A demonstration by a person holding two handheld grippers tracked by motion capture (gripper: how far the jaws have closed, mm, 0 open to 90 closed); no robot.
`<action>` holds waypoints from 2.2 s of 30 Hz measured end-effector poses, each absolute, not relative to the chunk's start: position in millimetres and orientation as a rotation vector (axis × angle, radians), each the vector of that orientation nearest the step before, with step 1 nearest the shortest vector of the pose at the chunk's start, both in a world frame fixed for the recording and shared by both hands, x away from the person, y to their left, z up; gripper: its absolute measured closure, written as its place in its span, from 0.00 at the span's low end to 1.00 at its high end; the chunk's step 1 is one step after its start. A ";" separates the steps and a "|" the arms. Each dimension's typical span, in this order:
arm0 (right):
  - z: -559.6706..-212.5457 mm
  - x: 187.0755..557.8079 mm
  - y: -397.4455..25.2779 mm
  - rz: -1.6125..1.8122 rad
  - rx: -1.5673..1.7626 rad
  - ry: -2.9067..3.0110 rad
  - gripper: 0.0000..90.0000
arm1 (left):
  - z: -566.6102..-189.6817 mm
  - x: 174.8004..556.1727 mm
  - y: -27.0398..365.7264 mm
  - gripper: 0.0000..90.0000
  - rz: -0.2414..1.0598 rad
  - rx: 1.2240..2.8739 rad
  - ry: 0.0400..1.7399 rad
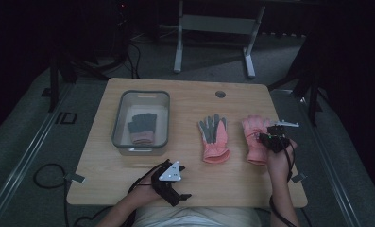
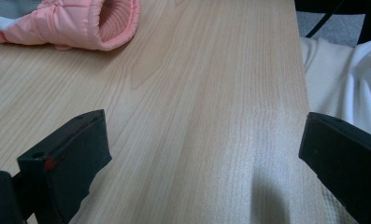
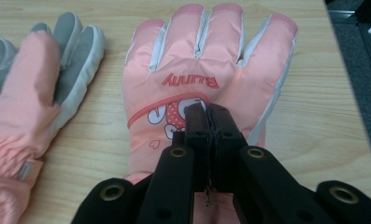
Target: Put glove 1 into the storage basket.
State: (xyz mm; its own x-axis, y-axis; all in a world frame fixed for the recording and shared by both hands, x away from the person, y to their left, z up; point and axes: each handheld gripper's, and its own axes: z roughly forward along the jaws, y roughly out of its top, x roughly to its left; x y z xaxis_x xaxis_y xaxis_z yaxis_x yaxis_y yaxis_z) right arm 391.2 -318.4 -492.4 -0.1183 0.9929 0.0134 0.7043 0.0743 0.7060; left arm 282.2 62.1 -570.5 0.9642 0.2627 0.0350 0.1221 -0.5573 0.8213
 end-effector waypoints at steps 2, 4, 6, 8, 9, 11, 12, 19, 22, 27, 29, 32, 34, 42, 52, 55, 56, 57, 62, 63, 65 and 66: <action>-500.2 397.2 -315.2 0.773 1.674 1.889 0.97 | -570.5 282.6 62.1 0.02 0.190 2.167 0.270; -507.5 403.2 -313.1 0.765 1.681 1.904 0.97 | -570.5 282.5 62.2 0.02 0.188 2.166 0.269; -513.8 408.3 -312.4 0.757 1.679 1.920 0.97 | -570.8 282.5 62.4 0.02 0.181 2.166 0.267; -516.5 410.2 -312.5 0.761 1.682 1.925 0.97 | -570.9 282.4 62.4 0.02 0.182 2.166 0.266; -518.7 411.4 -312.6 0.756 1.673 1.933 0.97 | -571.1 282.5 62.3 0.02 0.182 2.165 0.266; -522.9 412.9 -313.0 0.750 1.665 1.953 0.96 | -571.3 282.7 62.3 0.02 0.182 2.166 0.264; -524.2 413.2 -314.3 0.757 1.671 1.955 0.95 | -571.5 282.7 62.4 0.02 0.182 2.167 0.263; -514.6 411.3 -321.9 0.793 1.664 1.985 0.88 | -571.5 282.9 62.4 0.02 0.182 2.171 0.262; -505.2 407.1 -324.5 0.806 1.613 2.010 0.78 | -571.7 283.3 62.1 0.02 0.180 2.172 0.262; -497.7 405.6 -329.4 0.815 1.548 2.099 0.71 | -571.3 282.7 62.2 0.02 0.178 2.168 0.257; -500.3 405.9 -328.8 0.791 1.521 2.125 0.70 | -571.6 282.9 62.4 0.02 0.178 2.168 0.258; -511.4 408.5 -326.6 0.687 1.492 2.147 0.70 | -571.4 282.9 62.1 0.02 0.180 2.170 0.259; -517.5 410.4 -329.2 0.672 1.512 2.135 0.72 | -571.7 283.0 62.3 0.02 0.179 2.168 0.258; -530.5 414.9 -327.8 0.688 1.498 2.120 0.80 | -572.6 283.3 62.2 0.02 0.176 2.169 0.257; -528.9 408.1 -323.6 0.727 1.551 2.058 0.94 | -573.3 283.9 62.1 0.02 0.174 2.176 0.254; -523.1 404.9 -324.1 0.746 1.566 2.040 0.97 | -572.9 284.5 62.3 0.02 0.175 2.172 0.258; -520.9 404.0 -324.1 0.751 1.568 2.037 0.97 | -572.9 284.4 62.4 0.02 0.174 2.168 0.260; -517.1 402.7 -324.4 0.768 1.576 2.028 0.97 | -573.0 284.5 62.5 0.02 0.174 2.170 0.261; -500.0 400.0 -321.2 0.786 1.559 2.011 0.98 | -573.3 284.7 62.6 0.02 0.170 2.167 0.263; -497.1 399.8 -320.4 0.791 1.550 2.012 0.98 | -573.2 284.9 62.9 0.02 0.169 2.166 0.264; -489.1 399.9 -318.6 0.809 1.551 2.004 0.98 | -572.7 284.9 63.2 0.02 0.167 2.163 0.264; -484.7 399.5 -316.9 0.817 1.543 2.001 0.98 | -572.5 284.9 63.2 0.02 0.168 2.162 0.264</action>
